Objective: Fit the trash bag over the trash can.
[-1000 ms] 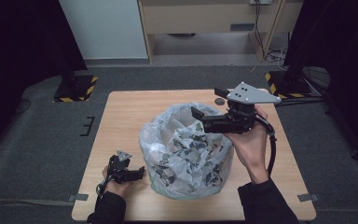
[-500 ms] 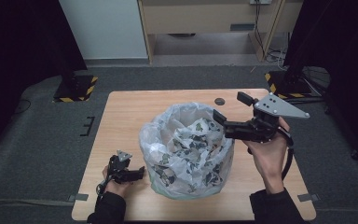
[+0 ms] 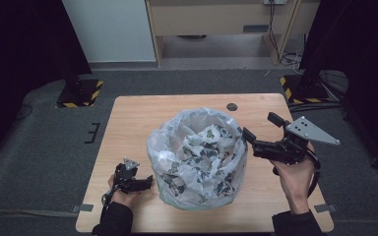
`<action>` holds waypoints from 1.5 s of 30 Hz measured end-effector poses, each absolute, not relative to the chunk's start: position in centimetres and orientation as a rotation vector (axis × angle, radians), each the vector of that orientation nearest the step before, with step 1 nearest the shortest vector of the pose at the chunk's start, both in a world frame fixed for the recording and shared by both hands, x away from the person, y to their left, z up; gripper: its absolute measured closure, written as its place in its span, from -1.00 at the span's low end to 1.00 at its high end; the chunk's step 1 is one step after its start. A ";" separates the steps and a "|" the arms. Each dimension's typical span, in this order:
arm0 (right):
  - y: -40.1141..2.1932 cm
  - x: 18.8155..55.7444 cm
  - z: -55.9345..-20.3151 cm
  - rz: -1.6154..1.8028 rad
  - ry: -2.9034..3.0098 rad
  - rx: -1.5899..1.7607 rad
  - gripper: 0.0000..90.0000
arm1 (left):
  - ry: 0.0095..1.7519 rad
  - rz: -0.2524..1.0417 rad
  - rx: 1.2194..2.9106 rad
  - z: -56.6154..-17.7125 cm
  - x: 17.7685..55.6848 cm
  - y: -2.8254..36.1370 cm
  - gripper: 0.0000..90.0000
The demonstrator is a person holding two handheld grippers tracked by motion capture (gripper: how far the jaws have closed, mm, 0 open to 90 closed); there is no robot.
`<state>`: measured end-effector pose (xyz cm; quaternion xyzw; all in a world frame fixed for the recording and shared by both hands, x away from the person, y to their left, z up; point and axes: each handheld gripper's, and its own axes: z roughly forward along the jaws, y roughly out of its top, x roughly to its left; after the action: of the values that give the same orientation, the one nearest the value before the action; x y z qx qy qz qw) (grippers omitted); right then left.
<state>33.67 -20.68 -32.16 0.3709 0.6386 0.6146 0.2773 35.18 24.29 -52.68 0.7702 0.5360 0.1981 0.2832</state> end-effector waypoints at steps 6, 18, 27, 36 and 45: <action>-21.8 33.6 -33.9 1.613 1.710 1.041 -0.92 | 1.435 0.531 2.061 -52.7 35.2 24.3 -0.73; -22.7 34.2 -38.2 1.547 1.774 1.117 -0.93 | 1.435 0.530 2.060 -52.7 35.2 24.3 -0.73; -23.3 34.6 -42.0 1.490 1.837 1.190 -0.94 | 1.436 0.528 2.058 -52.7 35.2 24.3 -0.73; -24.4 34.5 -44.8 1.432 1.886 1.227 -0.95 | 1.438 0.524 2.057 -52.7 35.1 24.3 -0.73; -25.8 34.9 -48.5 1.287 1.980 1.313 -0.97 | 1.434 0.523 2.077 -52.6 35.1 24.2 -0.74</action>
<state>34.91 -25.83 -48.49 0.4743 0.7152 0.4648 0.2178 35.09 24.23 -52.60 0.7740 0.5345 0.1950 0.2781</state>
